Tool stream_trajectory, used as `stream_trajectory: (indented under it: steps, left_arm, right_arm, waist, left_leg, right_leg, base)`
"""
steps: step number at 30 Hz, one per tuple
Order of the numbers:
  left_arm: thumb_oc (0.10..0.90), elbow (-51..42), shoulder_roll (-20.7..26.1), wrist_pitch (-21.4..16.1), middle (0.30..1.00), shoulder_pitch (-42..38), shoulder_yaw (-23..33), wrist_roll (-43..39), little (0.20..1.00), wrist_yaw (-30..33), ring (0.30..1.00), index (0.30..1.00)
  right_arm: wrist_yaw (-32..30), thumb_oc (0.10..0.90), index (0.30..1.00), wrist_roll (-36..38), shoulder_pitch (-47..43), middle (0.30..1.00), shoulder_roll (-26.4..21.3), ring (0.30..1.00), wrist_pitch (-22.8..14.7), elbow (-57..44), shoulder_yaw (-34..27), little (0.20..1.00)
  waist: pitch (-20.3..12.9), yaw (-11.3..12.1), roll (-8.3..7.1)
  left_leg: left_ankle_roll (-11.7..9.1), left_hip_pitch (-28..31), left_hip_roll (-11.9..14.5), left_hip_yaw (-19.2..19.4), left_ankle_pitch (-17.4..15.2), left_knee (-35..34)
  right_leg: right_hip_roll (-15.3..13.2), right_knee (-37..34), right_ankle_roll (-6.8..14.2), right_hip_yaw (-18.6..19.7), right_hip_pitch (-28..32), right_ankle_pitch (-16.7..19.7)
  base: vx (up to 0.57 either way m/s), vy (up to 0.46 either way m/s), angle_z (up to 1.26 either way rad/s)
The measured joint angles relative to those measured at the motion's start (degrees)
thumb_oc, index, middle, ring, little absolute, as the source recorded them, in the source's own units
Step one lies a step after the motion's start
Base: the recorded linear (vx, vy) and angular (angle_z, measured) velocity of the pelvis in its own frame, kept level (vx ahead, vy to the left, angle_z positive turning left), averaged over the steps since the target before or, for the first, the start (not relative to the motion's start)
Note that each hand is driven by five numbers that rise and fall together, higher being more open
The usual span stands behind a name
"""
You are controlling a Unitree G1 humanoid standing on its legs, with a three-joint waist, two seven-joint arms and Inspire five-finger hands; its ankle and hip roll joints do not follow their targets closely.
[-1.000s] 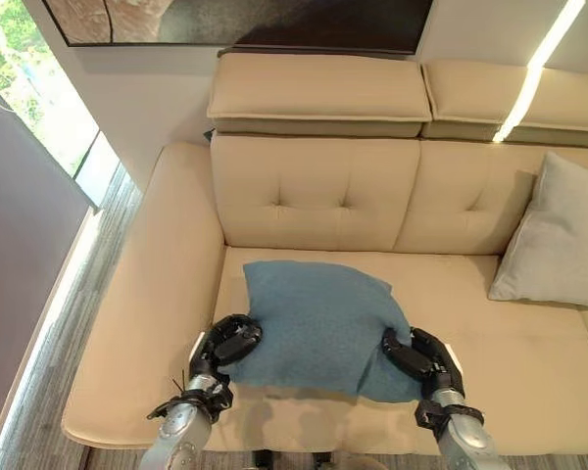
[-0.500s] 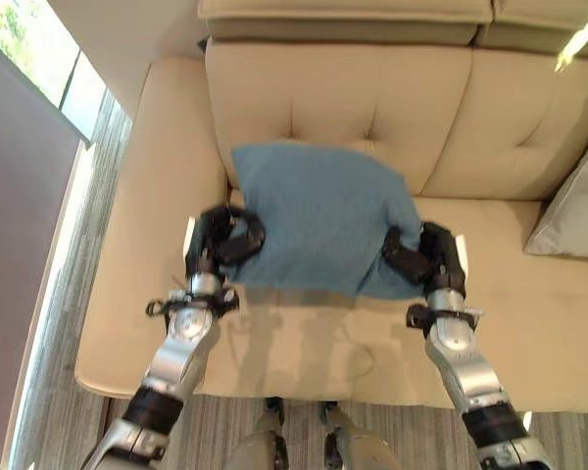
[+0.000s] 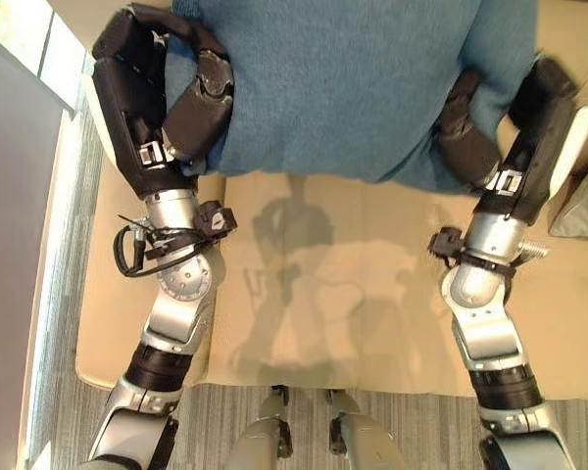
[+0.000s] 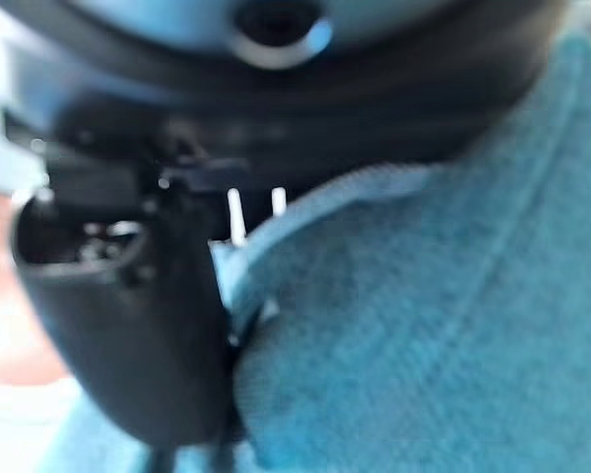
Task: Pick up all the scattered cushions and arrange them neatly on the sofa.
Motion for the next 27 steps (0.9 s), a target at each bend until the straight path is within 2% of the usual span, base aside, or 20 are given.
stream_trajectory:
  steps: [1,2,3,4,7,9,10,11,12,13,14,17,19,22,25,27]
  left_arm:
    - [0.4,15.3,1.3,1.8,0.3,-7.3,-3.4,-0.3,0.3,1.1,0.3,0.3]
    - [0.4,24.1,2.0,3.6,0.3,-12.4,-6.0,-1.6,0.3,1.2,0.3,0.3]
    - [0.4,29.9,2.1,4.3,0.3,-15.6,-7.8,-3.5,0.3,1.1,0.3,0.3]
    - [0.4,39.1,2.4,6.5,0.3,-21.4,-12.0,-6.6,0.3,0.1,0.3,0.3]
    - [0.4,49.0,2.7,8.7,0.3,-28.3,-17.0,-9.2,0.3,-4.2,0.3,0.3]
    - [0.4,53.4,5.3,9.9,0.3,-33.1,-20.9,-9.1,0.3,-7.6,0.3,0.3]
    - [0.576,51.9,7.4,9.9,0.564,-34.0,-21.2,-9.0,0.564,-8.6,0.564,0.564]
    - [0.709,51.9,7.7,9.6,0.764,-34.1,-21.0,-9.1,0.764,-8.9,0.764,0.764]
    - [0.8,52.0,7.7,9.7,0.9,-34.1,-20.6,-9.2,0.9,-9.2,0.9,0.9]
    - [0.8,52.0,7.9,9.7,0.9,-33.9,-20.7,-9.3,0.9,-9.5,0.9,0.9]
    - [0.8,52.1,8.3,9.8,0.9,-33.4,-20.6,-10.4,0.9,-9.7,0.9,0.9]
    - [0.8,52.2,8.3,9.8,0.9,-31.6,-20.5,-11.5,0.9,-11.0,0.9,0.9]
    - [0.8,48.8,8.1,9.6,0.9,-26.5,-16.8,-12.7,0.9,-12.1,0.9,0.9]
    - [0.8,47.1,7.8,9.5,0.9,-22.2,-15.6,-13.9,0.9,-13.2,0.9,0.9]
    - [0.8,43.3,7.1,9.2,0.9,-16.2,-13.3,-13.9,0.9,-14.3,0.9,0.9]
    - [0.8,42.3,6.6,9.2,0.9,-14.2,-12.3,-14.5,0.9,-14.6,0.9,0.9]
  right_arm:
    - [-2.7,0.4,0.3,-2.2,-10.4,0.3,-2.7,0.3,1.3,12.1,4.3,0.3]
    - [-3.3,0.4,0.3,-2.3,-17.8,0.3,-4.7,0.3,3.3,19.1,8.2,0.3]
    - [-3.6,0.4,0.3,-3.0,-21.6,0.3,-5.4,0.3,4.8,23.5,10.4,0.3]
    - [-3.8,0.4,0.3,-3.3,-26.9,0.3,-5.1,0.3,7.0,30.6,14.7,0.3]
    - [-5.6,0.4,0.3,-3.1,-27.9,0.3,-2.0,0.3,9.0,37.8,16.5,0.3]
    - [-5.6,0.4,0.3,-1.0,-28.8,0.3,-1.0,0.3,10.0,44.8,18.3,0.3]
    - [-4.9,0.4,0.3,0.9,-29.0,0.3,-1.3,0.3,10.1,45.9,18.9,0.3]
    - [-4.7,0.436,0.354,1.7,-29.2,0.354,-1.3,0.354,10.0,46.6,19.2,0.354]
    - [-4.3,0.579,0.568,2.4,-29.2,0.568,-1.4,0.568,10.1,46.7,19.5,0.568]
    - [-3.3,0.609,0.613,3.8,-29.1,0.613,-1.4,0.613,10.1,46.7,19.9,0.613]
    - [-1.0,0.8,0.9,7.0,-29.1,0.9,-1.4,0.9,10.0,47.0,20.9,0.9]
    - [2.5,0.8,0.9,10.4,-28.0,0.9,-1.3,0.9,10.1,48.8,21.7,0.9]
    - [4.1,0.8,0.9,10.8,-25.4,0.9,-1.4,0.9,10.1,48.5,21.6,0.9]
    - [5.1,0.8,0.9,10.9,-23.4,0.9,-1.6,0.9,10.1,48.2,21.6,0.9]
    - [5.9,0.8,0.9,10.7,-19.8,0.9,-1.6,0.9,8.9,45.2,18.5,0.9]
    - [6.4,0.8,0.9,10.6,-19.0,0.9,-1.7,0.9,8.9,44.5,16.9,0.9]
  waist:
    - [0.0,0.0,-0.03]
    - [0.0,-0.1,-0.03]
    - [0.0,0.0,-0.03]
    - [0.0,0.1,-0.04]
    - [0.2,0.0,-0.08]
    - [0.2,-0.1,-0.05]
    - [0.3,0.0,0.03]
    - [0.3,0.1,0.06]
    - [0.3,0.2,0.08]
    - [0.4,0.3,0.1]
    - [0.6,0.3,0.14]
    - [0.8,0.3,0.11]
    - [1.3,0.3,0.18]
    - [1.9,0.2,0.29]
    - [2.0,0.3,0.31]
    - [2.0,0.3,0.34]
  left_leg:
    - [-0.2,-1.3,0.1,0.0,0.4,0.0]
    - [-0.7,-3.4,0.2,-0.1,1.1,0.0]
    - [-0.7,-4.8,0.2,-0.2,1.6,0.0]
    - [-0.3,-6.6,0.2,-0.2,2.2,0.0]
    - [-0.5,-8.0,0.2,-0.8,2.5,0.0]
    - [-0.5,-8.6,0.1,-1.1,2.5,0.0]
    - [-0.5,-9.8,0.2,-1.2,2.5,0.0]
    - [-0.6,-10.1,0.2,-1.3,2.7,0.0]
    - [-0.7,-10.4,0.1,-1.4,2.7,0.0]
    - [-0.7,-10.8,0.2,-1.4,2.7,0.0]
    - [-0.7,-11.4,0.1,-1.5,2.7,0.0]
    - [-0.7,-11.8,0.1,-1.6,2.7,0.0]
    - [-0.7,-11.6,0.2,-1.6,2.7,0.0]
    - [-1.1,-11.4,0.2,-1.7,3.0,0.0]
    - [-0.8,-11.4,0.2,-2.0,3.2,0.0]
    - [-0.8,-11.3,0.5,-2.5,3.4,0.0]
  right_leg:
    - [0.0,0.0,0.0,0.0,-1.4,0.5]
    - [0.1,0.0,0.4,-0.1,-3.5,1.1]
    - [0.1,0.0,0.2,-0.1,-4.7,1.4]
    - [0.2,0.0,-0.1,-0.3,-6.4,1.7]
    - [0.2,0.0,-0.1,-0.4,-7.8,1.7]
    - [0.0,0.0,-0.1,-0.2,-8.6,1.7]
    - [0.0,0.0,-0.1,-0.2,-9.8,1.7]
    - [0.0,0.0,-0.1,-0.2,-10.1,1.7]
    - [0.0,0.0,-0.1,-0.2,-10.3,1.7]
    - [0.0,0.0,-0.1,-0.2,-10.7,1.7]
    - [0.0,0.0,-0.1,-0.2,-11.3,1.7]
    - [0.0,0.0,-0.1,-0.4,-11.5,1.7]
    - [0.0,0.6,-0.1,-0.4,-11.5,1.7]
    - [-0.1,1.1,-0.1,-0.4,-11.5,1.7]
    - [-0.1,1.5,-0.1,-0.4,-11.5,1.6]
    - [-0.1,3.3,0.9,-0.3,-12.2,0.8]
  base:
    - [-0.08,-0.07,0.01]
    - [-0.08,-0.068,0.0]
    - [-0.06,-0.066,0.05]
    - [-0.03,-0.044,0.07]
    - [-0.01,-0.018,0.04]
    - [0.0,-0.018,-0.07]
    - [0.0,0.0,0.0]
    - [0.0,0.0,0.0]
    - [0.0,0.0,0.0]
    - [0.0,0.0,0.0]
    - [0.0,-0.025,0.03]
    - [0.0,-0.028,0.05]
    - [0.0,0.0,0.0]
    - [0.0,-0.005,0.01]
    - [0.01,-0.013,0.04]
    - [0.01,-0.017,0.04]
